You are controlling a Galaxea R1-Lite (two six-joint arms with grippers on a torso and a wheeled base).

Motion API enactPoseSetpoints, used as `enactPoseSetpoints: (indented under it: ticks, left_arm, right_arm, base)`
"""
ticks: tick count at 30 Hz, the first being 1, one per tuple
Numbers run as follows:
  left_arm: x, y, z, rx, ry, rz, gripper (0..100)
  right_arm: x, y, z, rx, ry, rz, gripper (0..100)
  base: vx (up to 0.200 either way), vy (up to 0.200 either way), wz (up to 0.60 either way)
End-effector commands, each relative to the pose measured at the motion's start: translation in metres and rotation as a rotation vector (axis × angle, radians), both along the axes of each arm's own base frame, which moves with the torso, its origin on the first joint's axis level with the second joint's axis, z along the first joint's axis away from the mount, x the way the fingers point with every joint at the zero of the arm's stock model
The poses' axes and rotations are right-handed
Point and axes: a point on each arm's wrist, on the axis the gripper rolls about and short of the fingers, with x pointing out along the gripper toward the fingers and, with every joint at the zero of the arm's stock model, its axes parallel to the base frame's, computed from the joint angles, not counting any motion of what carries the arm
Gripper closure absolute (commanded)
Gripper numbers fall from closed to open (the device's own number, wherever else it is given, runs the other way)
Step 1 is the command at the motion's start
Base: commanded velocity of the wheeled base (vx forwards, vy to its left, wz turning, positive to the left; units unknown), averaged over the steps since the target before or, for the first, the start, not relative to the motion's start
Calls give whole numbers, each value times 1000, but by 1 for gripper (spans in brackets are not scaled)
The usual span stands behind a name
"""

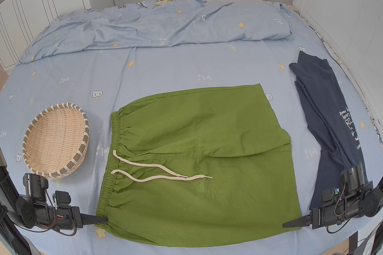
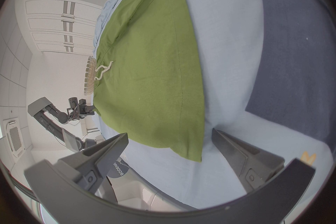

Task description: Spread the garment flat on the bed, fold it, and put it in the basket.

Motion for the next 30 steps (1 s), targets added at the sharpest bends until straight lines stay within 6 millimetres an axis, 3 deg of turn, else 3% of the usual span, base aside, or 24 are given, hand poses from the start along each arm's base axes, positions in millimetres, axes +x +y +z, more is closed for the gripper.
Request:
enactPoseSetpoints:
  ticks: [1, 17, 18, 30]
  left_arm:
    - [1, 0, 0, 0, -1, -1, 100]
    - [1, 0, 0, -1, -1, 0, 100]
    - [1, 0, 0, -2, 2, 0, 100]
    - [0, 2, -1, -2, 7, 15, 100]
  right_arm:
    - [1, 1, -4, 36, 31, 16, 0]
    - [7, 2, -7, 61, 45, 23, 0]
    - [7, 2, -7, 64, 49, 19, 100]
    - [-2, -1, -8, 62, 81, -2, 100]
  base:
    - [0, 0, 0]
    - [0, 0, 0]
    - [0, 0, 0]
    - [0, 0, 0]
